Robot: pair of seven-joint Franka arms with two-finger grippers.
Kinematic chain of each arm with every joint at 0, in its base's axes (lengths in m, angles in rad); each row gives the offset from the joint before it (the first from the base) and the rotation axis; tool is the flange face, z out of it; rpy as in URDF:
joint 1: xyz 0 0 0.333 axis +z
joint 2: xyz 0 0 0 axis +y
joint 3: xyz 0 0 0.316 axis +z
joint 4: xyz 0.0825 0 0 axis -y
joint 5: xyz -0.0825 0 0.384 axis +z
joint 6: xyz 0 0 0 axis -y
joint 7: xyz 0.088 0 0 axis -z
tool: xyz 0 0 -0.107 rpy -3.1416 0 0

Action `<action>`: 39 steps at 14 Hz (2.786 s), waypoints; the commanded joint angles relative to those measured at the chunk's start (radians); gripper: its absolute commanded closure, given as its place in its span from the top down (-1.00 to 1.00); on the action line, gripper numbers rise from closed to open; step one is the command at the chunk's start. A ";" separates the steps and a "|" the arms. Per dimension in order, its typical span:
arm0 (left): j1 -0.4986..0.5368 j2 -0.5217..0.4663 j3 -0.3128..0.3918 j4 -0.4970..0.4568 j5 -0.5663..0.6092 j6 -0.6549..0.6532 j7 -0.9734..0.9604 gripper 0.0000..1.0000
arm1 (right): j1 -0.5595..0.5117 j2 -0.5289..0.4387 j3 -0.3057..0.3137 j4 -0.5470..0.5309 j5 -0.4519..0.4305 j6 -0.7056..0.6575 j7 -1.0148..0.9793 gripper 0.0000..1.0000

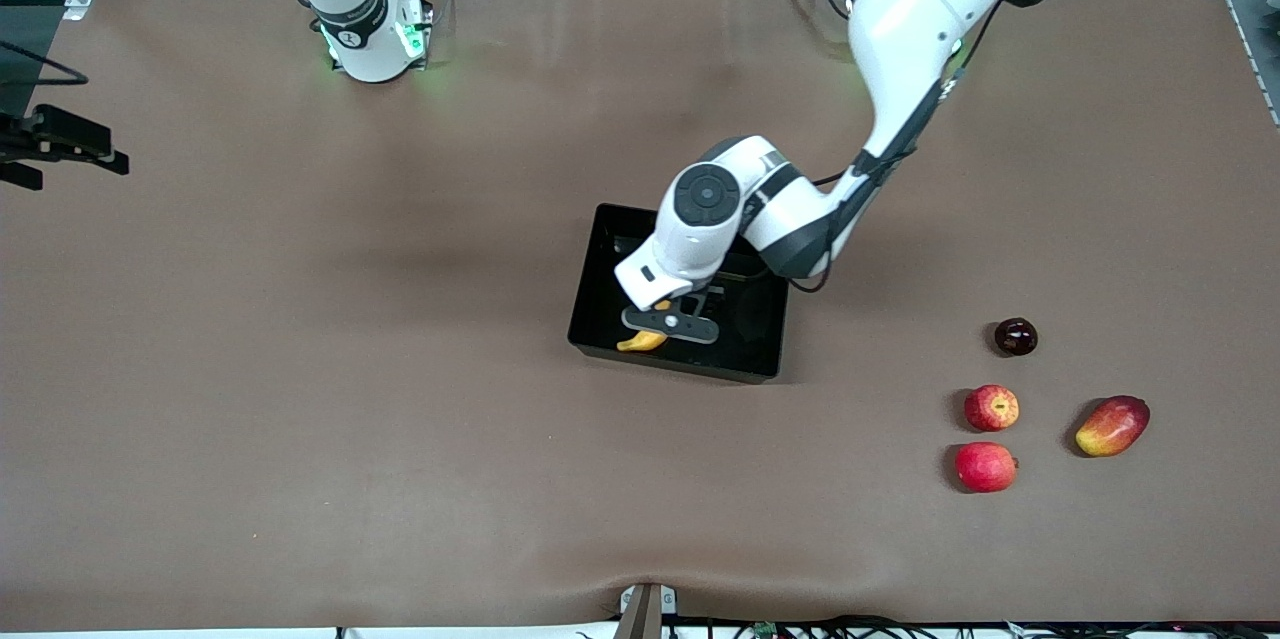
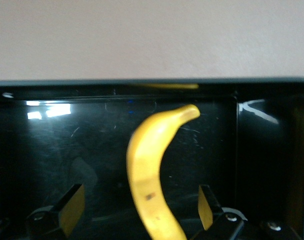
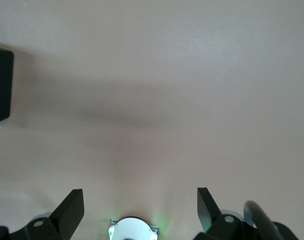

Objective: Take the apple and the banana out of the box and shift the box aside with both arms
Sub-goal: 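Reach the left gripper back into the tray over the banana, then grasp the banana with the left gripper while the right gripper reaches in, then carry the banana beside the fruits while the right gripper grips the tray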

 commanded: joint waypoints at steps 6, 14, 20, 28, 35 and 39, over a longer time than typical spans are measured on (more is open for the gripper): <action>-0.144 0.089 0.132 0.010 0.027 0.133 -0.077 1.00 | -0.015 0.108 0.013 -0.014 0.015 0.038 0.012 1.00; -0.153 0.092 0.135 0.009 0.078 0.141 -0.055 -1.00 | 0.097 0.209 0.017 -0.029 0.047 0.147 0.225 1.00; -0.118 0.025 0.136 0.022 0.130 0.066 -0.024 -1.00 | 0.277 0.209 0.015 -0.034 0.087 0.208 0.510 1.00; 0.117 -0.183 0.126 0.041 0.049 -0.169 0.216 -1.00 | 0.530 0.267 0.017 -0.123 0.089 0.475 0.777 1.00; 0.400 -0.215 0.130 0.032 0.061 -0.270 0.610 -1.00 | 0.670 0.468 0.017 -0.121 0.093 0.784 0.802 1.00; 0.612 -0.149 0.130 0.030 0.067 -0.191 0.816 -1.00 | 0.711 0.566 0.015 -0.123 0.081 0.921 0.791 0.58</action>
